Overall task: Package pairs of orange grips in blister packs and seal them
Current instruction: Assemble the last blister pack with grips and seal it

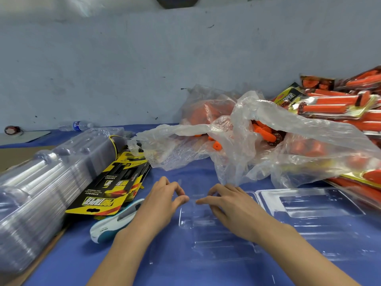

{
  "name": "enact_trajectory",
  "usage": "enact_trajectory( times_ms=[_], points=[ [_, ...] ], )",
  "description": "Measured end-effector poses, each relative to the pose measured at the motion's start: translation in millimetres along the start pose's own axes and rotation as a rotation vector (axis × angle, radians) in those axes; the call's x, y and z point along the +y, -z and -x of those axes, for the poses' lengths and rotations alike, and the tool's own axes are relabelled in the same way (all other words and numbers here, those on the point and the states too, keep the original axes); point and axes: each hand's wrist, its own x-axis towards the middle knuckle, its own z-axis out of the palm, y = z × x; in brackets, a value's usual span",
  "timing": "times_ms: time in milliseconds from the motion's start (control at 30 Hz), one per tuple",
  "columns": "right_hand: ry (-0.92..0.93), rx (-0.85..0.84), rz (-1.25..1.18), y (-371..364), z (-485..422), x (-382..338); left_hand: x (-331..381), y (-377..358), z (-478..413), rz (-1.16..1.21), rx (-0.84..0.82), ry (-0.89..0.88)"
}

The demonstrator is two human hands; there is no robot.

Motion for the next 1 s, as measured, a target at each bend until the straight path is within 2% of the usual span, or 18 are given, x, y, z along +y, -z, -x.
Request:
enact_trajectory(
  times_ms=[100, 267, 400, 500, 600, 667, 767, 900, 1000],
  points=[
    [0.0, 0.014, -0.013, -0.5, 0.1, -1.7, -0.3, 2.1, 2.7, 0.017, 0.019, -0.042],
    [0.006, 0.007, -0.042, -0.9, -0.1, -3.4, -5.3, 5.7, 4.4, 0.103, -0.012, -0.02],
    [0.003, 0.009, -0.065, -0.6, -0.1, -4.0, -12.7, 7.8, 7.8, 0.081, -0.023, -0.016],
    [0.001, 0.021, -0.077, 0.4, -0.7, -3.2, -21.3, 18.4, 7.2, 0.002, 0.116, -0.019],
    [-0.001, 0.034, -0.078, 1.6, -1.3, -3.1, -41.8, 38.1, 8.8, -0.193, 0.234, 0.179],
    [-0.002, 0.038, -0.073, 1.4, -0.8, -2.6, -58.6, 50.2, 15.0, -0.333, 0.186, 0.331],
    [0.001, 0.046, -0.069, 2.4, 1.2, -2.1, -85.5, 63.5, 29.4, -0.391, 0.089, 0.434],
    [-0.004, 0.083, -0.095, 7.6, 1.3, -4.7, -106.9, 73.6, 42.3, -0.399, -0.001, 0.435],
    [-0.017, 0.111, -0.108, 11.7, 0.2, -6.7, -115.0, 78.3, 47.3, -0.417, 0.029, 0.368]
  ],
)
